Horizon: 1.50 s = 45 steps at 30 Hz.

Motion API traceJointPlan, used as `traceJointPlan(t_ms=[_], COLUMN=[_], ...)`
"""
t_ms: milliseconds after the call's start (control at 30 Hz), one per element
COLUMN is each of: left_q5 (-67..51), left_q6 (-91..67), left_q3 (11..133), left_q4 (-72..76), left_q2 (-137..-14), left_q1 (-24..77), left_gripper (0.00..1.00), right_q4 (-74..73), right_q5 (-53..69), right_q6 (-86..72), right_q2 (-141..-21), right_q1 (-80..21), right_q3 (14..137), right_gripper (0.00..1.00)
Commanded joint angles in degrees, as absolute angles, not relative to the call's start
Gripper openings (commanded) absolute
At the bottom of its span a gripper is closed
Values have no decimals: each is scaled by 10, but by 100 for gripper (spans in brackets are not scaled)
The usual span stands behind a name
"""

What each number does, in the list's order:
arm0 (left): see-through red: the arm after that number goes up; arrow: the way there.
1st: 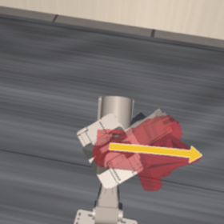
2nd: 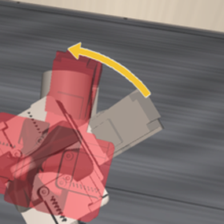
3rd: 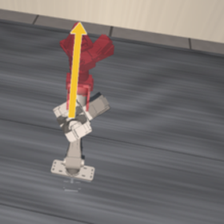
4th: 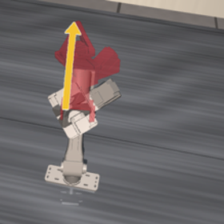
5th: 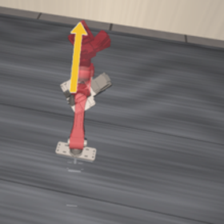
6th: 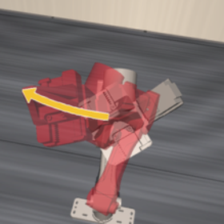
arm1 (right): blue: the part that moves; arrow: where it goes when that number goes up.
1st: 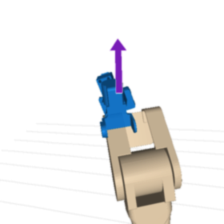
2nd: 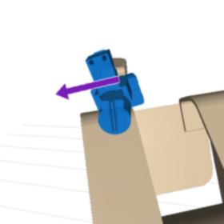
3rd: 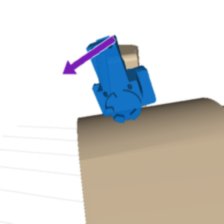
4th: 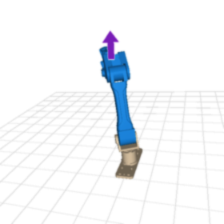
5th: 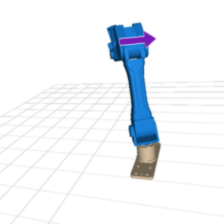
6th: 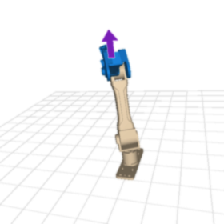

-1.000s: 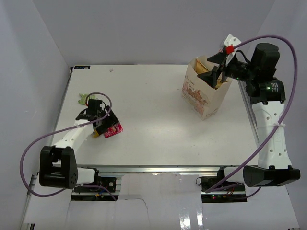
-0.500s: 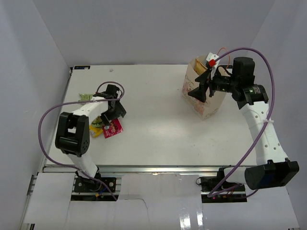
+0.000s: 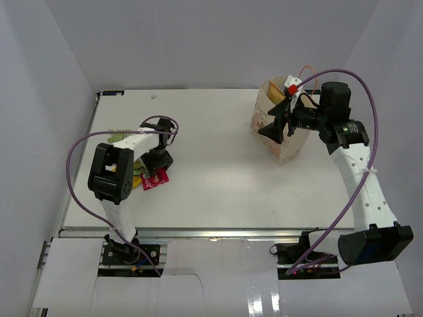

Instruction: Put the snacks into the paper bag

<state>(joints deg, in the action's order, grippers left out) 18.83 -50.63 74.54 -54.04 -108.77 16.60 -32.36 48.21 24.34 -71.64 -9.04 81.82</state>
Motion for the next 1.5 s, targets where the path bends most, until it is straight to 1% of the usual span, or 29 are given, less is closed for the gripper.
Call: traceJointPlan(t_ms=[0,33,67,100,133,167,200,233,267,533,733,867,900,933,1033,1133,1200,1233,1267,1300,1333,1367,1400,1433,1467], left_q5=[218,218,218,220,221,218,214,204,198,111,55,-5,-44,-56,-103,-129,-119,-81,-57,-31,21,33,42,47,48], left_q6=[-510,-508,-506,-506,-508,-510,-508,-506,-502,-437,-413,-409,-409,-410,-429,-445,-439,-440,-443,-453,-457,-458,-459,-454,-446], left_q3=[738,733,730,727,723,716,713,708,705,673,661,648,645,635,611,602,602,606,610,610,606,599,576,564,540], left_q4=[-561,-558,-557,-555,-555,-551,-548,-536,-529,-447,-409,-368,-352,-343,-307,-287,-304,-320,-338,-378,-390,-396,-393,-386,-367], left_q2=[-1105,-1103,-1101,-1100,-1091,-1086,-1079,-1065,-1058,-988,-902,-848,-839,-824,-801,-798,-800,-800,-801,-801,-799,-792,-787,-781,-769], left_q1=[168,169,170,170,169,170,170,169,169,169,170,169,169,169,170,169,169,168,167,166,165,163,162,157,154], left_gripper=[64,61,54,50,40,23,17,12,12,0,0,0,0,0,0,0,0,0,14,49,66,77,92,95,95], right_q4=[-300,-300,-301,-300,-300,-300,-298,-298,-297,-298,-294,-293,-292,-291,-272,-228,-218,-219,-217,-217,-214,-214,-215,-217,-216], right_q5=[500,501,504,505,506,510,511,512,513,520,519,519,522,523,504,441,429,409,402,395,375,367,356,349,351], right_q6=[234,233,233,231,230,228,227,226,225,220,215,213,212,209,173,110,98,97,100,104,104,105,105,102,101], right_q2=[-698,-696,-695,-695,-695,-694,-694,-694,-693,-692,-689,-690,-692,-692,-699,-715,-736,-743,-756,-762,-769,-783,-792,-799,-811], right_q1=[-93,-94,-94,-94,-95,-95,-95,-96,-96,-111,-127,-140,-146,-152,-202,-262,-302,-314,-333,-341,-347,-358,-362,-366,-371], right_q3=[819,821,821,821,822,823,824,824,824,821,810,802,801,796,758,702,685,684,685,686,689,693,700,705,707], right_gripper=[82,82,82,82,82,82,82,82,82,82,82,83,83,83,82,81,81,81,81,82,82,83,83,83,83])
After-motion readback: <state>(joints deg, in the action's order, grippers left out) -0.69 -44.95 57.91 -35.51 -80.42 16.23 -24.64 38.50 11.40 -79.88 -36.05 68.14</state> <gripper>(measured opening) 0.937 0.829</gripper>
